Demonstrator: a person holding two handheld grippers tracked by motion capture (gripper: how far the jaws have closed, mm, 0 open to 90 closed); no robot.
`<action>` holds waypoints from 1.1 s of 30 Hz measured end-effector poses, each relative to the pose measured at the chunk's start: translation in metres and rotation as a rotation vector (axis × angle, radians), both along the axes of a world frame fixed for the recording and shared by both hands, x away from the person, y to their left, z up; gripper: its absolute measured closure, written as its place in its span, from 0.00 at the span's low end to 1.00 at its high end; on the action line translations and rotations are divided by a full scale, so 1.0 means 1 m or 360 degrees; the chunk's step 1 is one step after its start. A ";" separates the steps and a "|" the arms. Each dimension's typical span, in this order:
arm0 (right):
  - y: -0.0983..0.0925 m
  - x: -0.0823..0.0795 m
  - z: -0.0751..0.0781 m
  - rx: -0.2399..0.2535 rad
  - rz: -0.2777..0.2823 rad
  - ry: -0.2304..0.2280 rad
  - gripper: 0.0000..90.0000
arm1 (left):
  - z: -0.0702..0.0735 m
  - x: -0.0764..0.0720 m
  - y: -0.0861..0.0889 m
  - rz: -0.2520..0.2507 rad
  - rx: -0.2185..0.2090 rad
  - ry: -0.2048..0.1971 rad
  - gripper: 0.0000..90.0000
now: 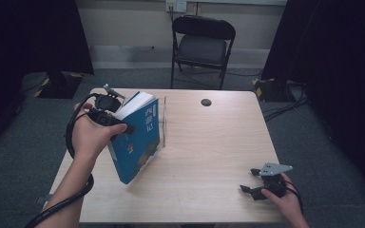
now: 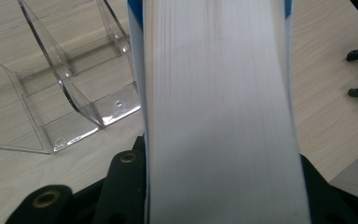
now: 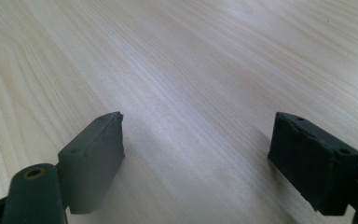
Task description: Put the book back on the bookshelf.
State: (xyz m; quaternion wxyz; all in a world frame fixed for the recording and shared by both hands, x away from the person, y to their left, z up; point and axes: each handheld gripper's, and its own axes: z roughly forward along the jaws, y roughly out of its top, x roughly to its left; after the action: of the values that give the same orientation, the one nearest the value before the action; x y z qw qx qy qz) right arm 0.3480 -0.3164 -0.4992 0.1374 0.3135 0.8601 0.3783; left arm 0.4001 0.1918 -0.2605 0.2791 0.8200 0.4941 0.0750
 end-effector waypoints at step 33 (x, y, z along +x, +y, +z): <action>0.000 0.000 0.000 -0.0001 0.0000 0.0000 0.19 | 0.005 0.017 -0.012 0.0187 -0.0004 -0.0006 0.69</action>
State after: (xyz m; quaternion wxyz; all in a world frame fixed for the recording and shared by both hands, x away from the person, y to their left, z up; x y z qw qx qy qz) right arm 0.3481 -0.3164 -0.4992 0.1374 0.3135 0.8602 0.3779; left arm 0.4172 0.1798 -0.2558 0.2762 0.7890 0.5411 0.0921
